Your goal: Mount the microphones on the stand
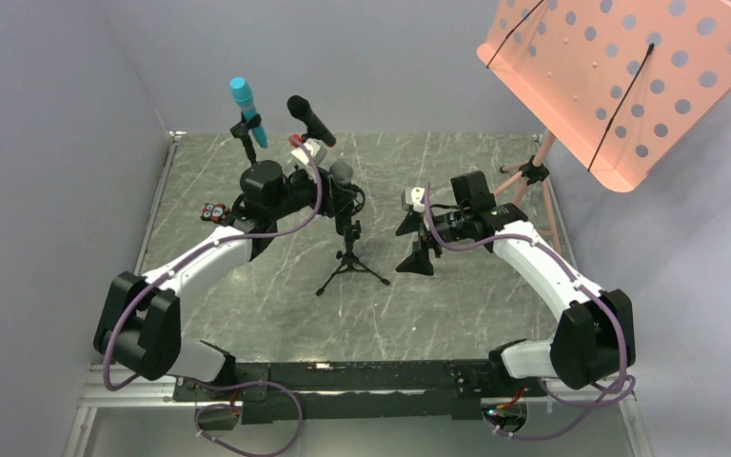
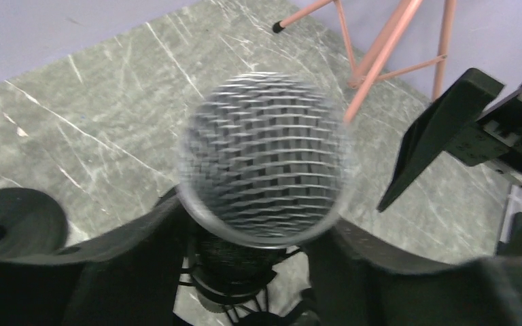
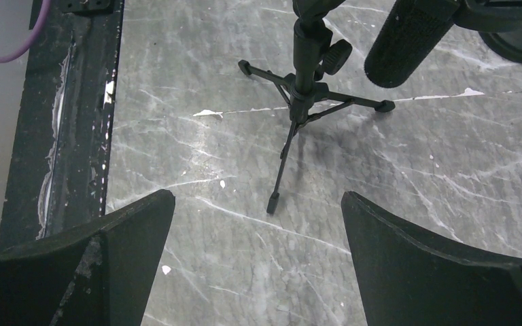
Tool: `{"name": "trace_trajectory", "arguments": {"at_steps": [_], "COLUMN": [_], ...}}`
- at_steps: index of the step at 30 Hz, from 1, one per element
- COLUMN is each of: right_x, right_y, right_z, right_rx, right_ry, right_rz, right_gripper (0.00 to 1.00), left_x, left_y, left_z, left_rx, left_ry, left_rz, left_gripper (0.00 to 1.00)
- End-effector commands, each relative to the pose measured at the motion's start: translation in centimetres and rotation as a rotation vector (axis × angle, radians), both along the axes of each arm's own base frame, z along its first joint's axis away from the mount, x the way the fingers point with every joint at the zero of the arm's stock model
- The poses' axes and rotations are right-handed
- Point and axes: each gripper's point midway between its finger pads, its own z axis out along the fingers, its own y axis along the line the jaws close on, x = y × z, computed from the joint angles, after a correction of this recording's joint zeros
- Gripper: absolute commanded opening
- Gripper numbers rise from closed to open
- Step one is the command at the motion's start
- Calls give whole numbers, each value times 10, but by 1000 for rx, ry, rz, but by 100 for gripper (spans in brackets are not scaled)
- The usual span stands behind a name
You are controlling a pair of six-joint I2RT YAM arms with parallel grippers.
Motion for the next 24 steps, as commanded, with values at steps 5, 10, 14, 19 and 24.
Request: {"name": "trace_trajectory", "arguments": {"at_steps": [5, 10, 14, 19, 24], "right_x": [5, 5, 6, 6, 7], "right_y": [2, 3, 4, 8, 11], "right_z": [9, 8, 7, 4, 0], "right_rx": [18, 21, 30, 54, 66], "right_ry": [-46, -45, -38, -21, -7], "right_rz": [19, 20, 15, 9, -1], "right_gripper": [100, 100, 100, 100, 100], "left_x": [-12, -19, -26, -48, -88], "left_y": [9, 30, 62, 99, 88], "left_z": [36, 56, 61, 48, 7], "left_rx": [-23, -14, -17, -100, -128], "left_ry": [3, -74, -126, -102, -5], "left_rz": [53, 138, 274, 407, 249], "left_gripper": [77, 87, 99, 99, 99]}}
